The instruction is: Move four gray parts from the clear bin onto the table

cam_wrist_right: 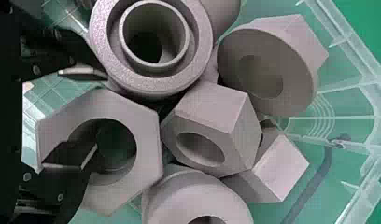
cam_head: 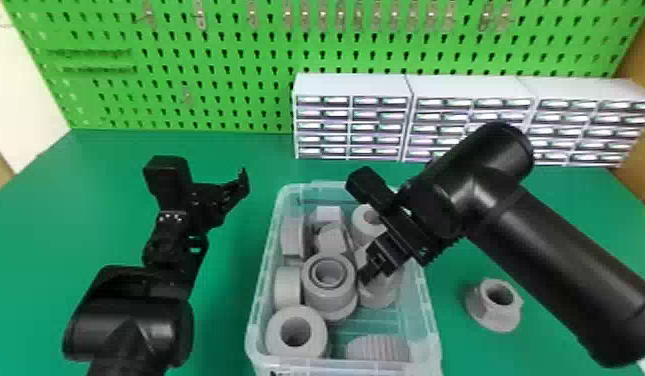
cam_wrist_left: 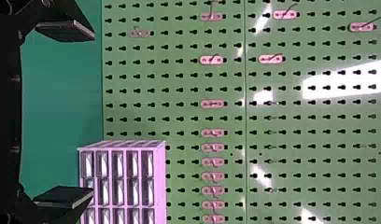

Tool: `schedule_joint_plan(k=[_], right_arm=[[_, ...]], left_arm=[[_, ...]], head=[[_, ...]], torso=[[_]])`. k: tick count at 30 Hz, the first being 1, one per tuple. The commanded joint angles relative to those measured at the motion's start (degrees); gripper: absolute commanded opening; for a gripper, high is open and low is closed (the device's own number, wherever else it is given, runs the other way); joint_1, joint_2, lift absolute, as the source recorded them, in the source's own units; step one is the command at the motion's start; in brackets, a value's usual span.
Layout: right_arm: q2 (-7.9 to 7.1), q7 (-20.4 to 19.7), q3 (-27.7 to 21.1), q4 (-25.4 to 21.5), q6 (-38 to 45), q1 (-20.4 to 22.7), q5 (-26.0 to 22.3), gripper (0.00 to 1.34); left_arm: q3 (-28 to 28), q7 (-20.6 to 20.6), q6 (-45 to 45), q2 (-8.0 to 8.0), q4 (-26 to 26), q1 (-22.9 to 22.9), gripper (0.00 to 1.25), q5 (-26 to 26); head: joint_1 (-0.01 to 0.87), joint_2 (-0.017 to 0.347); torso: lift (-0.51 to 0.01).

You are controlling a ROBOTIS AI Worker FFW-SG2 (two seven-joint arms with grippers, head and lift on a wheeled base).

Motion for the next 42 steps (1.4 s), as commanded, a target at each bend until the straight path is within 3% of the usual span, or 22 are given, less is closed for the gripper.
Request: schedule_joint_plan(k=[1, 13, 17, 25, 27, 31, 36, 42], right_arm=[[0.06, 0.1, 0.2, 0.3, 0.8, -0.3, -0.3, 0.51], [0.14, 0.1, 1.1, 0.8, 1.3, -0.7, -0.3, 0.47], [0.23, 0.1, 1.7, 1.1, 1.7, -1.1, -0.1, 0.33], [0.23, 0.1, 1.5, 1.3, 1.7, -1.0, 0.2, 0.32], [0.23, 0.1, 1.5, 1.3, 1.7, -0.9, 0.3, 0.36], [0.23, 0.1, 0.9, 1.4, 1.5, -0.8, 0.2, 0.59], [0.32, 0.2, -0.1, 1.4, 1.4, -1.0, 0.0, 0.71], [0.50, 0.2, -1.4, 1.0, 1.2, -1.1, -0.6, 0.75]], left_arm=[[0.0, 0.0, 0.0, 0.00, 0.0, 0.1, 1.13, 0.0], [0.1, 0.1, 0.0, 0.00, 0.0, 0.1, 1.13, 0.0], [0.1, 0.1, -0.1, 0.00, 0.0, 0.1, 1.13, 0.0], [0.2, 0.1, -0.2, 0.00, 0.0, 0.2, 1.13, 0.0], [0.2, 0.1, -0.2, 0.00, 0.0, 0.2, 1.13, 0.0], [0.2, 0.1, -0.2, 0.00, 0.0, 0.2, 1.13, 0.0], [0.2, 0.1, -0.2, 0.00, 0.0, 0.2, 1.13, 0.0], [0.2, 0.2, -0.2, 0.00, 0.0, 0.2, 1.13, 0.0]], head=[[0.693, 0.072], [0.693, 0.072], [0.693, 0.072], [0.693, 0.072], [0.693, 0.072], [0.693, 0.072], [0.693, 0.072], [0.693, 0.072]], torso=[[-0.052], [-0.052], [-0.052], [-0.052], [-0.052], [-0.052], [-0.052], [-0.052]])
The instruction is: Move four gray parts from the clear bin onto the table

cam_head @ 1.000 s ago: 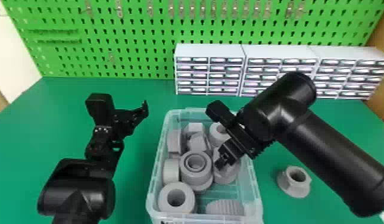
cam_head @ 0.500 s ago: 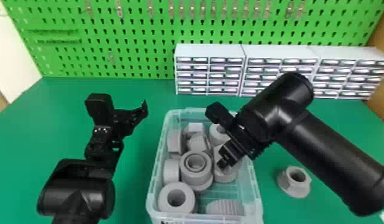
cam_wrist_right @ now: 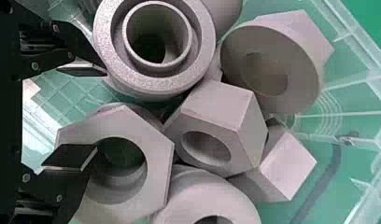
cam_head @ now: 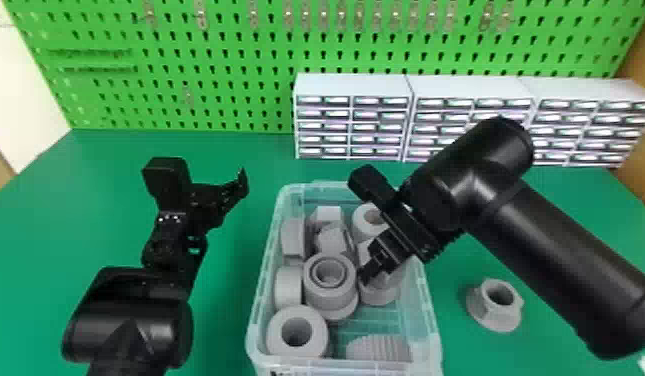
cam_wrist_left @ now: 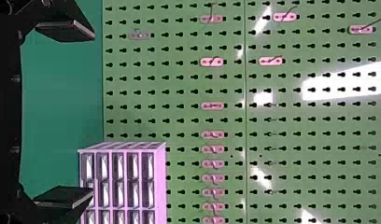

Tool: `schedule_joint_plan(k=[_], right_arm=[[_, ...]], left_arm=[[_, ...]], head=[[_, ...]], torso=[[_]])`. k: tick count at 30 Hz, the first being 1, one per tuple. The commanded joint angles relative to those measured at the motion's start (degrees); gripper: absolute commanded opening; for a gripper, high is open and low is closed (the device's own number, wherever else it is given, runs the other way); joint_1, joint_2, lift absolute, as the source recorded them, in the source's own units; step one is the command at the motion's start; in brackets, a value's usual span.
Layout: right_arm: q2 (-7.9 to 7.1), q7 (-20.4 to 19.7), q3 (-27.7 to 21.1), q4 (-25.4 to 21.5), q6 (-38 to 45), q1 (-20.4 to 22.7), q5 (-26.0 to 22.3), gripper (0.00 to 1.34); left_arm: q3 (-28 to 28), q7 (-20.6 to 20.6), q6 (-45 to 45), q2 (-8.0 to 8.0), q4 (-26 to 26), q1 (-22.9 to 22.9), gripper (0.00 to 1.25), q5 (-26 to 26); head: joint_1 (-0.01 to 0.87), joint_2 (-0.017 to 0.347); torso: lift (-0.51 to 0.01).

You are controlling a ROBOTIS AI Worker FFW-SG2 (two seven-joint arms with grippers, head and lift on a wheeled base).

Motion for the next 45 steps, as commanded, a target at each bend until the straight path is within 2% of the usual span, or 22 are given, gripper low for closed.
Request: schedule_joint_plan(k=[1, 12, 25, 36, 38, 41, 43, 45], right_arm=[[0.17, 0.0, -1.0, -0.4, -0.1, -0.2, -0.1, 0.75], [0.26, 0.1, -2.0, 0.0, -0.3, -0.6, 2.2, 0.75], [0.35, 1.5, -0.2, 2.5, -2.6, -0.4, 2.2, 0.75], [0.35, 1.9, 0.8, 2.8, -2.9, -0.4, 2.2, 0.74], [0.35, 1.9, 1.1, 3.0, -2.7, -0.4, 2.1, 0.67], [0.44, 1.9, 1.3, 3.2, -2.4, -0.5, 2.1, 0.44], [0.52, 2.0, 1.4, 3.2, -2.2, -0.5, 2.1, 0.34], [0.52, 2.0, 1.5, 3.2, -2.2, -0.6, 2.2, 0.33]], left_arm=[[-0.1, 0.1, 0.0, 0.00, 0.0, 0.0, 1.13, 0.0], [-0.2, 0.3, 0.0, 0.00, 0.2, -0.2, 1.13, 0.0], [-0.4, 0.3, -0.1, 0.00, 0.3, -0.5, 1.13, 0.0], [-0.5, 0.3, -0.2, 0.00, 0.4, -0.6, 1.13, 0.1], [-0.5, 0.3, -0.2, 0.00, 0.4, -0.6, 1.13, 0.1], [-0.4, 0.3, -0.3, 0.00, 0.4, -0.6, 1.13, 0.2], [-0.4, 0.3, -0.3, 0.00, 0.4, -0.5, 1.13, 0.2], [-0.4, 0.3, -0.3, 0.00, 0.4, -0.5, 1.13, 0.2]], head=[[0.693, 0.072], [0.693, 0.072], [0.693, 0.072], [0.693, 0.072], [0.693, 0.072], [0.693, 0.072], [0.693, 0.072], [0.693, 0.072]], torso=[[-0.052], [-0.052], [-0.052], [-0.052], [-0.052], [-0.052], [-0.052], [-0.052]])
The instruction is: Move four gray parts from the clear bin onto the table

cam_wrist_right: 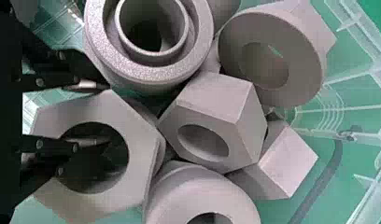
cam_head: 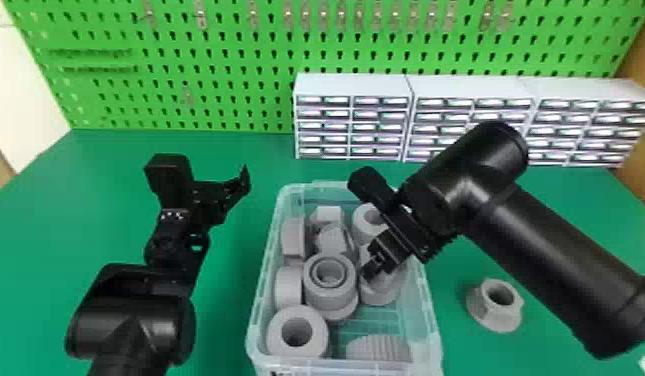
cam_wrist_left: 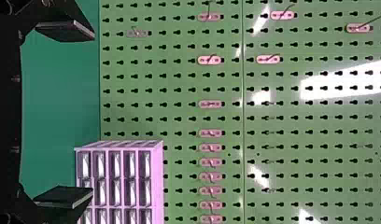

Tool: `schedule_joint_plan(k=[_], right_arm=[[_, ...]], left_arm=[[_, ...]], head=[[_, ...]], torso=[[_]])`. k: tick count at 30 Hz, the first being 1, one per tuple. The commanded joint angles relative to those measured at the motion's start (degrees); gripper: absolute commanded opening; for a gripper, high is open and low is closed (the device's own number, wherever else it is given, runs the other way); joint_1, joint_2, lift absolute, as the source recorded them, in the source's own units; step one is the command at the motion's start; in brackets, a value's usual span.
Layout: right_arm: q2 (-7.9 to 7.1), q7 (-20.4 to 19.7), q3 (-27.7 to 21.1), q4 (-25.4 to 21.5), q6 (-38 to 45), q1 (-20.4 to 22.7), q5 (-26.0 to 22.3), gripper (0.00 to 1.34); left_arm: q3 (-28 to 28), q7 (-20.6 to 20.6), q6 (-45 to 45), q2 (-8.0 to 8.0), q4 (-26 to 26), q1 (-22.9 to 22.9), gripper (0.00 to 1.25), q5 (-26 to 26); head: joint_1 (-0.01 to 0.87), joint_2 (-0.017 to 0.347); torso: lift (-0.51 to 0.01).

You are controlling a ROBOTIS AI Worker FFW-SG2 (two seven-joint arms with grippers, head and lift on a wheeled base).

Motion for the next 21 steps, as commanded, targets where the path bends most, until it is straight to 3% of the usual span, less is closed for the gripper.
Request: schedule_joint_plan(k=[1, 21], right_arm=[[0.04, 0.0, 0.2, 0.1, 0.2, -0.1, 0.1, 0.33], [0.22, 0.1, -0.1, -0.7, 0.5, -1.2, 0.2, 0.33]], left_arm=[[0.0, 0.0, -0.1, 0.00, 0.1, 0.1, 1.13, 0.0], [0.2, 0.0, -0.3, 0.09, 0.1, 0.4, 1.13, 0.0]], head=[[0.693, 0.072], [0.693, 0.072]], torso=[[-0.052], [-0.052]])
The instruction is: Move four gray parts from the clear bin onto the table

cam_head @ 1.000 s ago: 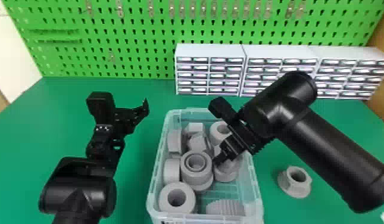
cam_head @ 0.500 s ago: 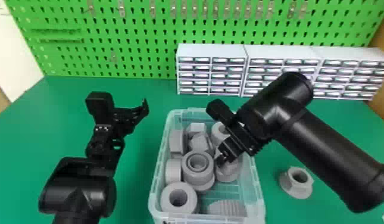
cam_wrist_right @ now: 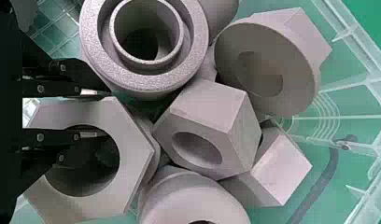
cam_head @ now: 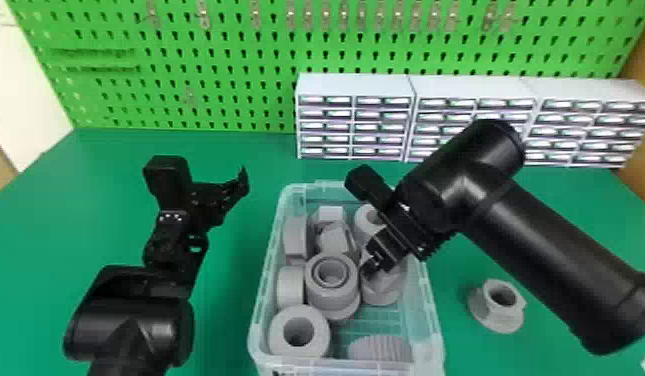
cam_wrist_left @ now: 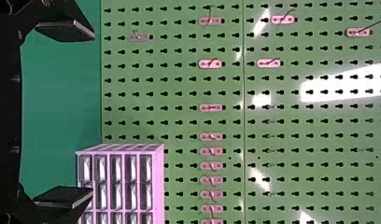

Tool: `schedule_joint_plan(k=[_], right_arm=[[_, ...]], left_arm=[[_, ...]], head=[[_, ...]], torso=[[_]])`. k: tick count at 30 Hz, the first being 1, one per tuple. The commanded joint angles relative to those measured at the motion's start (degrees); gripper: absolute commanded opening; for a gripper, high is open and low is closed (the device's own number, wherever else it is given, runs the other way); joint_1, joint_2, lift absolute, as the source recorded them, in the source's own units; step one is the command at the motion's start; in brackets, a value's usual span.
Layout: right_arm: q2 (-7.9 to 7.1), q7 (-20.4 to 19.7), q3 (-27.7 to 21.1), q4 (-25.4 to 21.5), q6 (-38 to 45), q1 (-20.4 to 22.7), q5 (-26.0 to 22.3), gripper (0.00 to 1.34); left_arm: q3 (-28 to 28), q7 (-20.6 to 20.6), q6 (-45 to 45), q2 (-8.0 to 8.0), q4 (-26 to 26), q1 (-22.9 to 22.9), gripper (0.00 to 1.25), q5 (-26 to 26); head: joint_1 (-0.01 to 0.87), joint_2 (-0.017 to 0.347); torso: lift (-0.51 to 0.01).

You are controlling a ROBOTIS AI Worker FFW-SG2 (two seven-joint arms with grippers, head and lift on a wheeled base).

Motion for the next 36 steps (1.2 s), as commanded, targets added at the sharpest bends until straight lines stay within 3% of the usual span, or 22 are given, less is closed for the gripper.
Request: schedule_joint_plan(k=[1, 20, 36], right_arm=[[0.11, 0.0, -0.7, -0.8, 0.2, -0.4, 0.1, 0.33], [0.11, 0.1, -5.2, -5.7, 1.2, -0.4, 1.4, 0.33], [0.81, 0.1, -6.6, -6.7, 1.1, -0.9, 1.8, 0.33]], left_arm=[[0.0, 0.0, -0.1, 0.03, 0.0, 0.2, 1.13, 0.0], [-0.2, 0.0, -0.1, 0.11, 0.0, 0.3, 1.13, 0.1], [-0.3, 0.0, -0.1, 0.11, 0.0, 0.2, 1.13, 0.1]], head=[[0.693, 0.072], [0.693, 0.072], [0.693, 0.072]], torso=[[-0.052], [-0.052], [-0.052]])
